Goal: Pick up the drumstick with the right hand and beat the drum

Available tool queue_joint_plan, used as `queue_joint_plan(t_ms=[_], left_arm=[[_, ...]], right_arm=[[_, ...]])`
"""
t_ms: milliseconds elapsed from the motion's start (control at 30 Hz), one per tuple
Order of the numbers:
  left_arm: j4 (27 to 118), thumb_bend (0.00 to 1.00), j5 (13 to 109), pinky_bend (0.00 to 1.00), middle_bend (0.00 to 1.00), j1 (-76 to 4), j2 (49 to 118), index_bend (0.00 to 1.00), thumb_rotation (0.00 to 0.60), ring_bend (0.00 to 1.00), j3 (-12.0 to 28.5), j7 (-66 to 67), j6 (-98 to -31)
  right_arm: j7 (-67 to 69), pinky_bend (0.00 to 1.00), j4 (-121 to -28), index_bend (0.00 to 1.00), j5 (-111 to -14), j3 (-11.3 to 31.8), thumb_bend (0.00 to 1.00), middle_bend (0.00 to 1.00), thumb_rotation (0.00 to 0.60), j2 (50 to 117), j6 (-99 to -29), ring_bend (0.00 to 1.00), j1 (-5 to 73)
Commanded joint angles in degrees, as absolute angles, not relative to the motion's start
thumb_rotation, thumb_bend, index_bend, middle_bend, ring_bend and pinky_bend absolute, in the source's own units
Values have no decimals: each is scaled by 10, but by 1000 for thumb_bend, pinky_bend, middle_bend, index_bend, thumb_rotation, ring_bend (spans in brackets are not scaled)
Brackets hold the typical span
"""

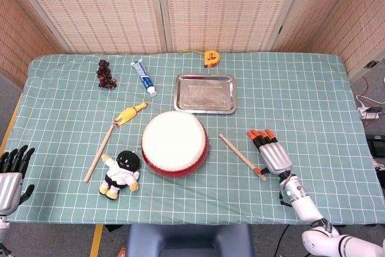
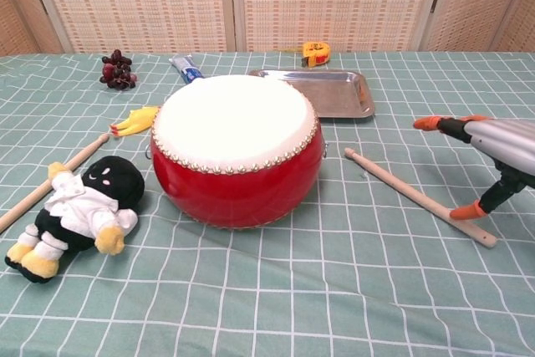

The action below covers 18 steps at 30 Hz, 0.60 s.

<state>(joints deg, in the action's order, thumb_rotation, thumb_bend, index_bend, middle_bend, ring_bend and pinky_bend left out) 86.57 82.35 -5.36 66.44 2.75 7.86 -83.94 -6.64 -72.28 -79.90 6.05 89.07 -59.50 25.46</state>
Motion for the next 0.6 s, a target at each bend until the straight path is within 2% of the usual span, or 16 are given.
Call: queue_joint_plan(t_ms=[33, 133, 233, 400, 600], left_arm=[[864, 236, 823, 19, 0, -54, 665, 0, 600, 17, 28, 77, -838], [862, 236, 823, 19, 0, -54, 666, 0, 600, 17, 28, 76, -837], [861, 235, 823, 19, 0, -54, 666, 0, 600, 17, 28, 76, -836], [862, 235, 825, 19, 0, -54, 666, 0, 600, 17, 27, 76, -837], [862, 235, 826, 19, 0, -53, 666, 2, 600, 17, 26, 77, -837]], right_arm=[[-73, 0, -715, 11, -777, 76, 0, 34, 600, 883, -596, 0, 256], [-73, 0, -718, 10, -760, 90, 0, 35, 600, 873, -592, 0, 261], [-34, 0, -759, 4, -750, 97, 32, 58, 600, 851, -570, 0, 267], [32, 16, -818, 0, -744, 98, 296, 166, 600, 809, -498, 9, 294], [39, 17, -815, 0, -732, 100, 497, 193, 600, 810, -465, 10, 314]])
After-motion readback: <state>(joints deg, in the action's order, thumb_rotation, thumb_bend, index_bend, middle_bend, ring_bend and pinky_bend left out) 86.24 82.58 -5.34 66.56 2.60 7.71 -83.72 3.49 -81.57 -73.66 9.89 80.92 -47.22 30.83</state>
